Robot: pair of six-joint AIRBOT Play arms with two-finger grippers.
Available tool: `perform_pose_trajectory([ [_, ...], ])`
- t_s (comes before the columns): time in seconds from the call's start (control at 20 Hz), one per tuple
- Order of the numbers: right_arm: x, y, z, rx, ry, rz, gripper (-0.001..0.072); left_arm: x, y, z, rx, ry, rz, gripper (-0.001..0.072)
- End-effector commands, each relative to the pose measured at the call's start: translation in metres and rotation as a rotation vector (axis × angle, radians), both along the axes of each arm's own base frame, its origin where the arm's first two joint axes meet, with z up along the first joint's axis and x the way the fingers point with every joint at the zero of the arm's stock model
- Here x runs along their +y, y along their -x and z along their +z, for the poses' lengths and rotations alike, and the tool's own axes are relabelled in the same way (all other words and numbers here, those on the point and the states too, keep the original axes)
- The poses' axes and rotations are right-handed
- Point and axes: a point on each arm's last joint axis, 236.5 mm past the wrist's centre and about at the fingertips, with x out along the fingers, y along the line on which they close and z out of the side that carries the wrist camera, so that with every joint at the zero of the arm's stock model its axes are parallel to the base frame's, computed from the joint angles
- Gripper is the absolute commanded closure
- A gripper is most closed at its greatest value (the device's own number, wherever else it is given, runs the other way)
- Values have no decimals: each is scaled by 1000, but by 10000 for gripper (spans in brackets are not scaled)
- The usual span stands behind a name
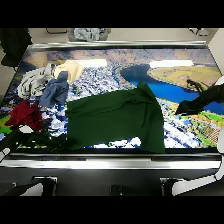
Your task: Fold the shirts.
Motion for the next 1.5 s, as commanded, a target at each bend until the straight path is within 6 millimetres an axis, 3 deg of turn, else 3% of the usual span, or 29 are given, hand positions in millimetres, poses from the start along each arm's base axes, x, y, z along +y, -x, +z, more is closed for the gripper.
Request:
perform_pose_trajectory([
  [0.0,24,-7,-26,-32,-55,19,170,1,-2,-1,-5,-8,7,684],
  [0.1,44,-10,-40,-30,-70,92,173,0,0,1,-10,-2,-12,684],
  [0.25,58,-13,-62,-4,-51,123,178,0,-2,6,-32,-6,-12,684],
  [0.35,68,-16,-72,15,-57,111,245,0,-4,9,-45,-8,-12,684],
  [0.4,72,-16,-75,22,-63,115,291,0,-4,9,-49,-9,-12,684],
  [0.45,74,-16,-76,22,-62,121,382,1,-5,10,-51,-9,-12,684],
  [0.5,77,-19,-76,12,-61,124,600,1,-7,11,-57,-10,-12,684],
  [0.55,79,-22,-71,-2,-68,122,674,2,-13,15,-75,-11,-19,685],
  [0.65,77,-33,-42,-78,-59,152,675,6,-39,43,-169,-18,-52,686],
  [0.7,74,-45,-15,-161,-36,174,675,11,-61,69,-255,-39,-63,687],
  [0.8,65,-78,72,-420,57,215,676,26,-117,160,-536,-122,-63,687],
  [0.9,56,-98,214,-802,214,222,675,47,-154,296,-874,-257,-3,687],
  [0.95,52,-93,294,-1006,306,195,675,57,-157,377,-1063,-333,40,687],
  [1.0,52,-71,384,-1236,402,156,675,65,-145,451,-1232,-397,86,686],
  [1.05,52,-36,459,-1432,494,114,675,69,-121,524,-1400,-453,140,687],
  [1.1,53,8,521,-1600,580,65,675,70,-93,581,-1536,-483,188,687],
  [1.15,56,58,565,-1726,649,20,675,65,-60,626,-1657,-492,218,687],
  [1.25,63,134,599,-1820,703,-46,675,54,-8,674,-1802,-481,250,687],
  [1.3,65,160,604,-1832,724,-62,675,51,10,683,-1835,-474,263,687],
  [1.45,64,202,612,-1858,791,-84,675,46,29,679,-1829,-480,245,687],
])
